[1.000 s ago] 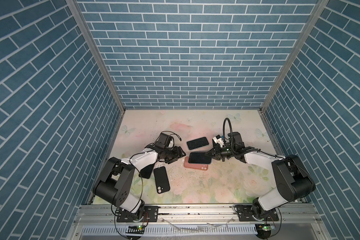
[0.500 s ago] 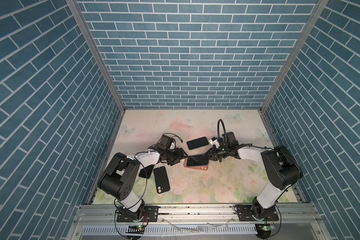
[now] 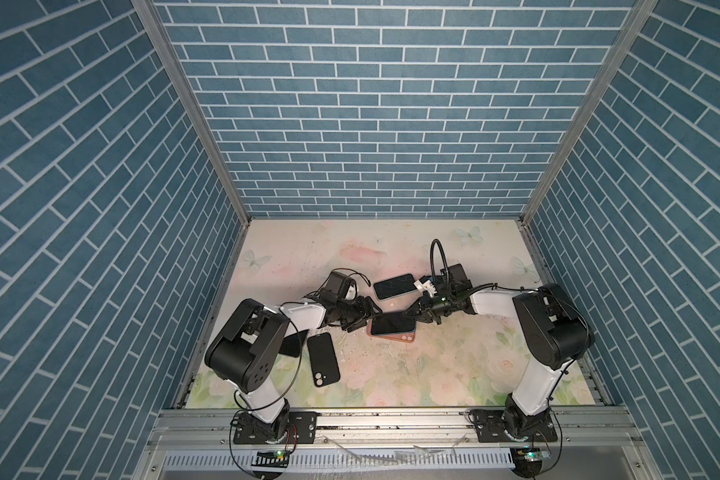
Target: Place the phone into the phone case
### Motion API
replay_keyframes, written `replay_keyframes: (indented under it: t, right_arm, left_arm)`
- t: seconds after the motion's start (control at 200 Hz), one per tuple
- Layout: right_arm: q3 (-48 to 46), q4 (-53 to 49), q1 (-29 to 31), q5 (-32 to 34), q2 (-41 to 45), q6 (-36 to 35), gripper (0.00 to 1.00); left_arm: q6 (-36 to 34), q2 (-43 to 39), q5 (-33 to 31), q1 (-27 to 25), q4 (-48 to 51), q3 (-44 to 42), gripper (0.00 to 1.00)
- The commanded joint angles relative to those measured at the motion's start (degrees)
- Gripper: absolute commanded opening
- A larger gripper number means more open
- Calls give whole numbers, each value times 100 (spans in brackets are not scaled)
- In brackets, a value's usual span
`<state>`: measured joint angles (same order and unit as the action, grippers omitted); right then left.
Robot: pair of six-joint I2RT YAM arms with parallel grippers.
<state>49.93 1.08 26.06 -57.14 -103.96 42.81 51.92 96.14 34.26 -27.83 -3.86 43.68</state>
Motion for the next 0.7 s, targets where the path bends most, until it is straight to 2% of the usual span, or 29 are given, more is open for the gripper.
replay_keyframes:
  t: [0.0,0.515,0.695]
  right_arm:
    - [-28,-460,118,460,-254,-271,0]
    - [-111,-196,480,1205,-763,-359,0]
    - [-172,-540,553,1818,-693,-774,0]
  left_arm:
    - [39,180,-16,-66,-14,-8,73]
    - [85,289,26,-117,-67,-7,73]
    - [82,283,22,-115,-69,-4,73]
